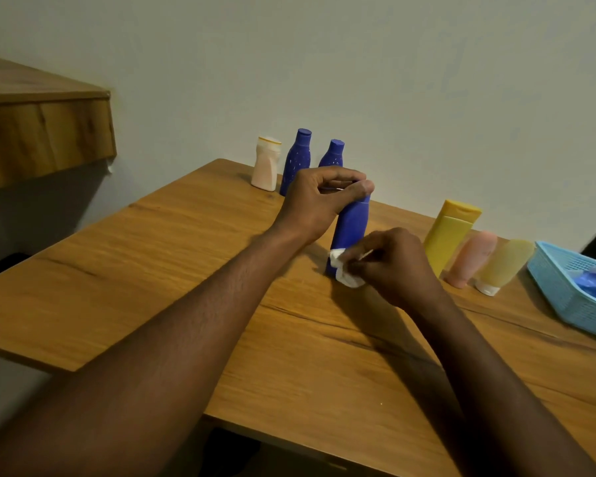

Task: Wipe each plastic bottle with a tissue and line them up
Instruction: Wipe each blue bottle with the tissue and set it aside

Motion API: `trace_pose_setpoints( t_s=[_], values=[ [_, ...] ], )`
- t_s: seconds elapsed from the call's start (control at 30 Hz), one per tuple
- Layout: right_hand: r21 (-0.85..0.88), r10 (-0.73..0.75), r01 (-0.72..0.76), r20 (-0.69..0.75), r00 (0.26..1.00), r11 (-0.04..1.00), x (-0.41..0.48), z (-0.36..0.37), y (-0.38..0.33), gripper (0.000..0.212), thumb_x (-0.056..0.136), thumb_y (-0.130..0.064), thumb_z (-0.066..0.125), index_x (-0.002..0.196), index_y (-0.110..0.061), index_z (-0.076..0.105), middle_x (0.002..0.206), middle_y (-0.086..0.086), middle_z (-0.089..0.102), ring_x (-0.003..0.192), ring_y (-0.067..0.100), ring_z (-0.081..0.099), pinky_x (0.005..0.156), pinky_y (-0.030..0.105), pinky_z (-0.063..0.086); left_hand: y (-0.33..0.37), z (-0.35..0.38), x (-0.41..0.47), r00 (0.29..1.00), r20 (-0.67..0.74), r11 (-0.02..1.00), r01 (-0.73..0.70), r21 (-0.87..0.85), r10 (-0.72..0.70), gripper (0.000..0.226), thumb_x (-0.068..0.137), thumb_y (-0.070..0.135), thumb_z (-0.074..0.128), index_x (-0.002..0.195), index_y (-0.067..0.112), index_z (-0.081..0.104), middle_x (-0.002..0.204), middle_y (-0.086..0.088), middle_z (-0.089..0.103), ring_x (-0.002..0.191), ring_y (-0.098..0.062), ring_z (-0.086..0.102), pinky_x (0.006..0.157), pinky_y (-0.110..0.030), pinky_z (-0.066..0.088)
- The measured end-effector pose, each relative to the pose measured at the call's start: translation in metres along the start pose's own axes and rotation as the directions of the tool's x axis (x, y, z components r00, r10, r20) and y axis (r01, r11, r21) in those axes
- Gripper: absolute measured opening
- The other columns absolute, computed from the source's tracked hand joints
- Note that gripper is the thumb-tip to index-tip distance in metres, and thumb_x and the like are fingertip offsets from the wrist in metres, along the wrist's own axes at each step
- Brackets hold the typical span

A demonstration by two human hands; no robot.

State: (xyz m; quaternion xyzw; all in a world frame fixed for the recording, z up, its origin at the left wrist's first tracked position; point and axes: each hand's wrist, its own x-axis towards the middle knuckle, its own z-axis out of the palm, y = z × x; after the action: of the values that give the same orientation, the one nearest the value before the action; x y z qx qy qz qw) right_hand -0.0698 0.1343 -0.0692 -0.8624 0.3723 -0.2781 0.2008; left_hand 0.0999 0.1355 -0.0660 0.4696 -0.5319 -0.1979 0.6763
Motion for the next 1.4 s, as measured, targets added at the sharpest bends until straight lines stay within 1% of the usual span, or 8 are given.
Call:
trace_pose_setpoints(
  t_s=[0.1,0.33,0.57,0.73,0.83,1.07,1.27,1.4],
  values=[
    [-0.054,0.032,-0.028,0.088,0.996,0.998,0.001,0.004,0.001,0.02,0.082,-0.008,0.076,0.094,-0.023,0.079,0.103,-0.004,0.071,0.083,0.01,0.068,0.078,0.036,0.061,0.001,0.0,0.0,1.0,-0.003,1.0,0.008,-0.006,-0.008,0.029,0.089,0.025,0.081,0.115,0.013,0.078,0.108,0.003,0.078,0.102,-0.014,0.073,0.094,-0.04,0.062],
    [0.043,-0.113,0.136,-0.343,0.933,0.99,-0.002,-0.007,-0.002,0.016,0.088,-0.011,0.073,0.103,-0.016,0.076,0.1,-0.005,0.068,0.088,0.003,0.064,0.072,0.016,0.052,0.002,0.003,0.0,1.0,0.016,1.0,0.006,0.018,-0.007,0.029,0.09,0.027,0.08,0.118,0.019,0.076,0.104,0.014,0.075,0.102,-0.009,0.071,0.086,-0.023,0.059],
    [-0.114,0.011,0.0,0.098,0.995,0.994,0.001,0.001,0.002,0.02,0.082,-0.009,0.076,0.095,-0.023,0.079,0.103,-0.004,0.072,0.082,0.007,0.067,0.078,0.034,0.06,0.002,0.002,0.0,1.0,0.022,0.999,0.022,-0.026,-0.021,0.028,0.089,0.024,0.082,0.116,0.015,0.077,0.109,0.004,0.077,0.103,-0.015,0.073,0.092,-0.038,0.062],
    [0.018,-0.084,0.092,-0.265,0.96,0.996,-0.001,-0.003,-0.003,0.015,0.086,-0.012,0.074,0.099,-0.019,0.077,0.102,-0.004,0.071,0.087,0.008,0.066,0.076,0.028,0.057,0.001,0.003,0.0,0.999,0.031,0.999,0.03,-0.021,-0.029,0.028,0.089,0.025,0.081,0.116,0.019,0.076,0.105,0.011,0.076,0.102,-0.011,0.072,0.088,-0.03,0.062],
    [0.043,-0.092,0.113,-0.341,0.935,0.993,-0.001,-0.007,-0.002,0.014,0.088,-0.012,0.073,0.101,-0.016,0.075,0.103,-0.004,0.069,0.09,0.008,0.065,0.075,0.027,0.056,0.002,0.002,0.0,0.999,0.033,1.0,0.015,0.001,-0.015,0.028,0.09,0.027,0.08,0.117,0.021,0.076,0.104,0.015,0.074,0.104,-0.009,0.071,0.086,-0.024,0.06],
    [-0.124,-0.032,0.043,0.085,0.996,0.991,0.0,0.003,-0.001,0.021,0.083,-0.009,0.075,0.095,-0.026,0.078,0.1,-0.009,0.071,0.081,0.004,0.066,0.075,0.027,0.059,0.004,0.003,-0.002,0.999,0.035,0.999,0.023,-0.034,-0.022,0.028,0.088,0.024,0.082,0.115,0.016,0.078,0.107,0.006,0.077,0.102,-0.012,0.073,0.092,-0.036,0.062],
    [0.054,-0.113,0.139,-0.341,0.933,0.989,-0.003,-0.003,-0.009,0.011,0.088,-0.012,0.072,0.096,-0.019,0.073,0.101,-0.007,0.068,0.089,0.008,0.066,0.073,0.023,0.056,0.005,0.004,-0.002,0.999,0.051,1.0,0.003,0.001,-0.003,0.028,0.089,0.025,0.081,0.116,0.019,0.077,0.101,0.016,0.074,0.094,0.003,0.07,0.077,-0.01,0.054],
    [0.024,-0.099,0.115,-0.36,0.928,0.993,0.0,-0.001,-0.007,0.01,0.089,-0.012,0.071,0.098,-0.018,0.074,0.105,-0.005,0.069,0.092,0.009,0.065,0.075,0.027,0.058,0.004,0.004,-0.001,0.999,0.045,1.0,-0.01,0.017,0.009,0.029,0.09,0.026,0.08,0.118,0.019,0.077,0.102,0.016,0.073,0.098,0.0,0.07,0.079,-0.012,0.056]
  ],
)
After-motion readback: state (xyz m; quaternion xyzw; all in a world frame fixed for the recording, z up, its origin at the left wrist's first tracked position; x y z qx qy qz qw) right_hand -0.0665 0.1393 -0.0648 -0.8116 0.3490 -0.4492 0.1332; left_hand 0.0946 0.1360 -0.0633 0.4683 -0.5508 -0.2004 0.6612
